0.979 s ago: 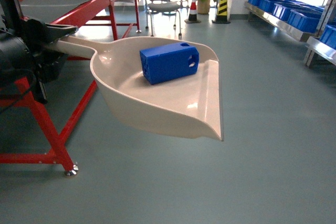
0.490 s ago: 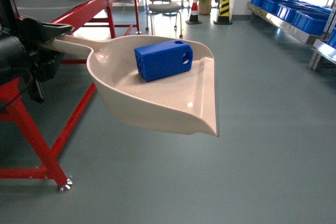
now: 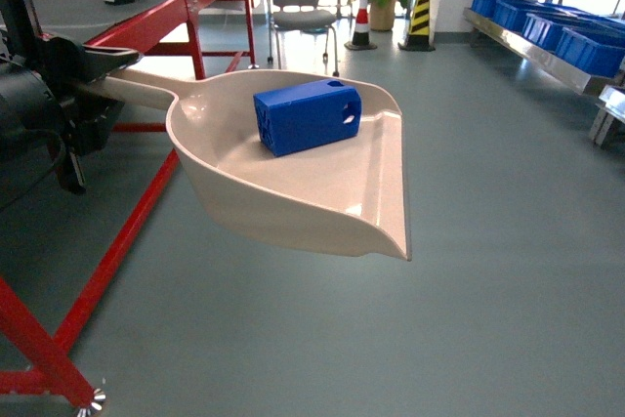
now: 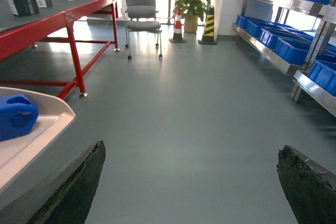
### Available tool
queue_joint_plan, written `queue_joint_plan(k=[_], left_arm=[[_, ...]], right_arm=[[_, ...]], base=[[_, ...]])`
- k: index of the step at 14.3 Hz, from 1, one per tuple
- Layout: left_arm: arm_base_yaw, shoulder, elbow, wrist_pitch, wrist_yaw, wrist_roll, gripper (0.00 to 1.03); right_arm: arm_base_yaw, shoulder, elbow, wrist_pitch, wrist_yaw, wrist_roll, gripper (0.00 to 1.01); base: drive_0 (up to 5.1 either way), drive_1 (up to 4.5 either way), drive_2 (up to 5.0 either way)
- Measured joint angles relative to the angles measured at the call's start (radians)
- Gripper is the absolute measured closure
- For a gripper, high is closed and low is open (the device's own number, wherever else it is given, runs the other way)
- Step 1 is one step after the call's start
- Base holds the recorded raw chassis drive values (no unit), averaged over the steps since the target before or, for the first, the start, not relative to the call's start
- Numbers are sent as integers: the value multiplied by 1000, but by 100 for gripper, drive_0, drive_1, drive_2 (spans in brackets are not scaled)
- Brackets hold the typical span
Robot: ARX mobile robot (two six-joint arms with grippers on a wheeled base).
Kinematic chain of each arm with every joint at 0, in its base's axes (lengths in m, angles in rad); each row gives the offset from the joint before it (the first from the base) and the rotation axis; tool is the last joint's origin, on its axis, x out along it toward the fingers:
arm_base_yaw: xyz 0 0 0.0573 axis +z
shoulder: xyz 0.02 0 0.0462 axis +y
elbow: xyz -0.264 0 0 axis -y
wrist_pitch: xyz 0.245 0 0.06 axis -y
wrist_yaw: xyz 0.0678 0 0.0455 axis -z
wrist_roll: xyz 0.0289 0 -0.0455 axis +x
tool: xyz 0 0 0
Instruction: Place part in tray to right shelf
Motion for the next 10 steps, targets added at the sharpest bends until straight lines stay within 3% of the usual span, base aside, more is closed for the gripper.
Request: queue_joint_plan(k=[10], left_arm=[[0, 0, 0, 7, -3, -2, 89]], right_arm=[[0, 0, 0, 1, 0, 0, 3]], base=[[5, 405, -395]])
